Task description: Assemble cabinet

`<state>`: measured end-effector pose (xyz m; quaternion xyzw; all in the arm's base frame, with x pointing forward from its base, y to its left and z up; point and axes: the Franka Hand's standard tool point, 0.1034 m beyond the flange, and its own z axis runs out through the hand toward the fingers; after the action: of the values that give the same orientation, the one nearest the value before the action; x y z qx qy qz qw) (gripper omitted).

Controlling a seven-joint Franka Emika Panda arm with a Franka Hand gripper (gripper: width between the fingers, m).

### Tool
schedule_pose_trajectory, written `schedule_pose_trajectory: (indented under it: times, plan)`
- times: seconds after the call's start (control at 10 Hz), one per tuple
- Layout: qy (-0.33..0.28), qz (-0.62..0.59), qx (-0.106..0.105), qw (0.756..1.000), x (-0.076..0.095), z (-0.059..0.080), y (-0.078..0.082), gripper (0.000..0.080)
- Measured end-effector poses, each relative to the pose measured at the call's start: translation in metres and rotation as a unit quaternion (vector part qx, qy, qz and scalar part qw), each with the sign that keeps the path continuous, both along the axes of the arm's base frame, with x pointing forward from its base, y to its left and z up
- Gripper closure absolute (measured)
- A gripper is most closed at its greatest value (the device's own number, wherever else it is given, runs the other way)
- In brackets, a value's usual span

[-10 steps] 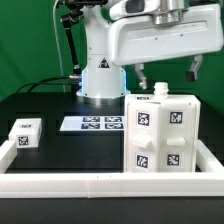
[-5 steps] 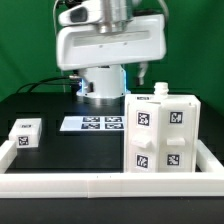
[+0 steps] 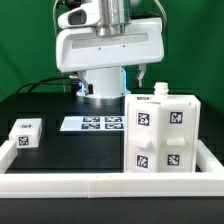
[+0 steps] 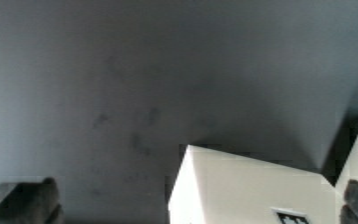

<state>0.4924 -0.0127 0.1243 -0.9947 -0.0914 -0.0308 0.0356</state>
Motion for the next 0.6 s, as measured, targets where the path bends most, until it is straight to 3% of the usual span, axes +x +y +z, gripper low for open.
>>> schedule_pose_trajectory:
  times: [0.1, 0.2, 0.5, 0.6]
  plan:
    - [0.006, -0.001, -0.007, 1.0, -0.012, -0.009, -0.016, 0.0002]
    - [0.016, -0.005, -0.01, 1.0, -0.028, -0.018, -0.043, 0.0002]
    - [0.021, 0.02, -0.014, 0.999, -0.048, -0.022, -0.112, 0.0002]
    - [0.021, 0.023, -0.014, 0.999, -0.051, -0.022, -0.127, 0.0002]
